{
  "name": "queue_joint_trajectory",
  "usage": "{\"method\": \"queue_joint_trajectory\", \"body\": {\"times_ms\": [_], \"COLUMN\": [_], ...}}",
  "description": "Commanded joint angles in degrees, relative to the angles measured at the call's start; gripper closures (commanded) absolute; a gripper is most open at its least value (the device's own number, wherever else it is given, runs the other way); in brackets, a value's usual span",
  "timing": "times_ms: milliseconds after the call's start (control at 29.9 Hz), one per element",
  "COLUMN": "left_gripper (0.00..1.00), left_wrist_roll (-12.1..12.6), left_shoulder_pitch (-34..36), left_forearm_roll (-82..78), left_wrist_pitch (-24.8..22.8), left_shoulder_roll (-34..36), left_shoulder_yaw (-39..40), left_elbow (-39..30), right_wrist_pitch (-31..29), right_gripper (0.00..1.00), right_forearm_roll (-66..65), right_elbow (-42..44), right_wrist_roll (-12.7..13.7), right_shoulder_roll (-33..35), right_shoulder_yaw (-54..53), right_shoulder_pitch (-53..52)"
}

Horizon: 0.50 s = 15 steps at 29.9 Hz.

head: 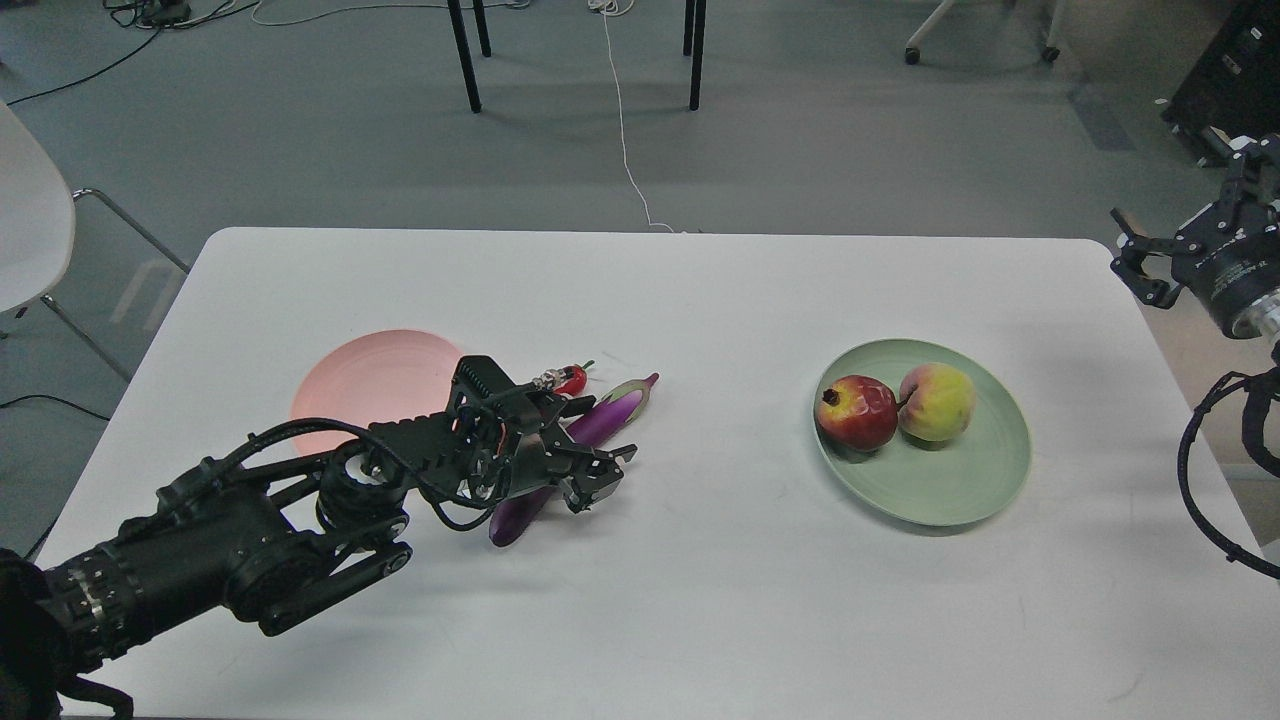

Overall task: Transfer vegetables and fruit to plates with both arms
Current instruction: 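Retract the right arm and reach the left gripper to the eggplant, then grasp the purple eggplant with the left gripper and set it on the pink plate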

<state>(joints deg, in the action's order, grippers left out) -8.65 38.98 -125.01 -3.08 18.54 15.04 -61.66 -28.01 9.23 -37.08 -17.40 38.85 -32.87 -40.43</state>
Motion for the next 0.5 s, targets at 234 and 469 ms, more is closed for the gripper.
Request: {"method": "queue_joint_trajectory", "body": {"times_ms": [234, 469], "left_gripper": [0.77, 0.83], "left_wrist_roll": [1.0, 2.6], "left_shoulder_pitch": [-0.2, 0.7], "left_forearm_roll": [0.0, 0.0], "left_wrist_pitch": [-0.2, -0.6], "left_shoulder_roll": [0.4, 1.0], "left_shoulder_yaw": [0.1, 1.2], "left_elbow": [0.0, -6.7], "right_wrist_pitch": [0.0, 0.0], "right_gripper": [0.01, 0.01], "right_forearm_roll": [0.0, 0.0], "right_elbow": [0.0, 0.1], "right_wrist_roll": [0.0, 0.0], "right_shoulder_roll": [0.0, 0.3], "right_shoulder_yaw": [0.0, 0.0], "right_shoulder_pitch": [-0.1, -0.3]}}
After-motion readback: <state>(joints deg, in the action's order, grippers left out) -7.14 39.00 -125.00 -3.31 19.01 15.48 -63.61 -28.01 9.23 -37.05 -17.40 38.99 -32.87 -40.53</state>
